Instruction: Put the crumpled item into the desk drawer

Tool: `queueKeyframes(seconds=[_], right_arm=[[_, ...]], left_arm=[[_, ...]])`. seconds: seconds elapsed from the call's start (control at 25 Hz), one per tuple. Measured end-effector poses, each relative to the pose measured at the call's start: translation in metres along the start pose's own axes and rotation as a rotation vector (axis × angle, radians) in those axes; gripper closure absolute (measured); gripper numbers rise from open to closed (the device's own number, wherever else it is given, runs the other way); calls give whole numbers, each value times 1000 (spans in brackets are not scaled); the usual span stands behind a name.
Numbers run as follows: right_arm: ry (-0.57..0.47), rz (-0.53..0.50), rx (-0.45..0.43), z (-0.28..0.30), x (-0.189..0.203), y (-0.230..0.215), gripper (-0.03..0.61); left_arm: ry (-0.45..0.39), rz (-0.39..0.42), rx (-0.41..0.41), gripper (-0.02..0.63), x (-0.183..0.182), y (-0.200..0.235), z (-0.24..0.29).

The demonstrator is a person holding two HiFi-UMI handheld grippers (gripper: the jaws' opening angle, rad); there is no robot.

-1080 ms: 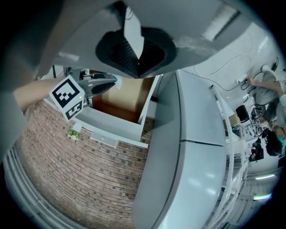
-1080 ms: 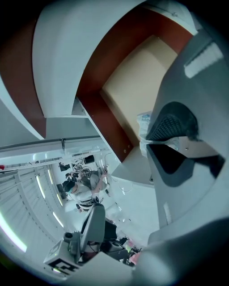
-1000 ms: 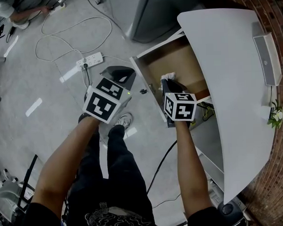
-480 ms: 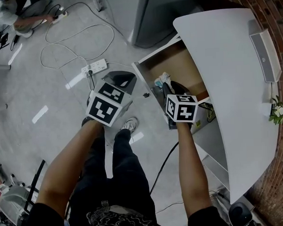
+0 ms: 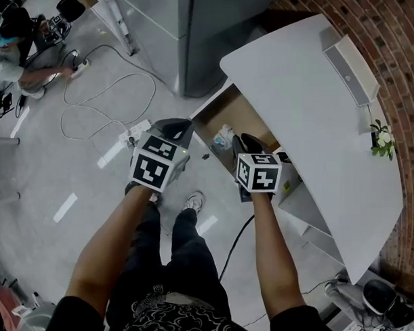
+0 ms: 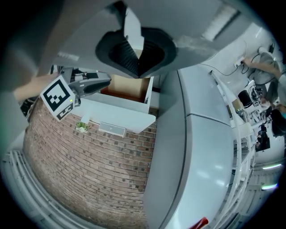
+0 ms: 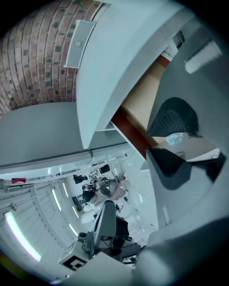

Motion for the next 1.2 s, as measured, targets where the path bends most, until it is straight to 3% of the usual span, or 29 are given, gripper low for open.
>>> queueKeyframes(seconds=[0.56,1.2], right_arm=[[-175,39,141,-103,-62,7,515],[-356,92,300,-216,-98,7,543]], left_arm=[[-104,138,90,611,-82,-29,-39],[-236,252,196,611,-151,-80,-80]])
Point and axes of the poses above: the fingertips, and each gripper's own axes: z forward along the fingers, y to its left, x out of its underside, the point moved 5 cm from there along -z, backward along the fingers, and after that the axes turned 1 degree about y, right-handed, at the moved point
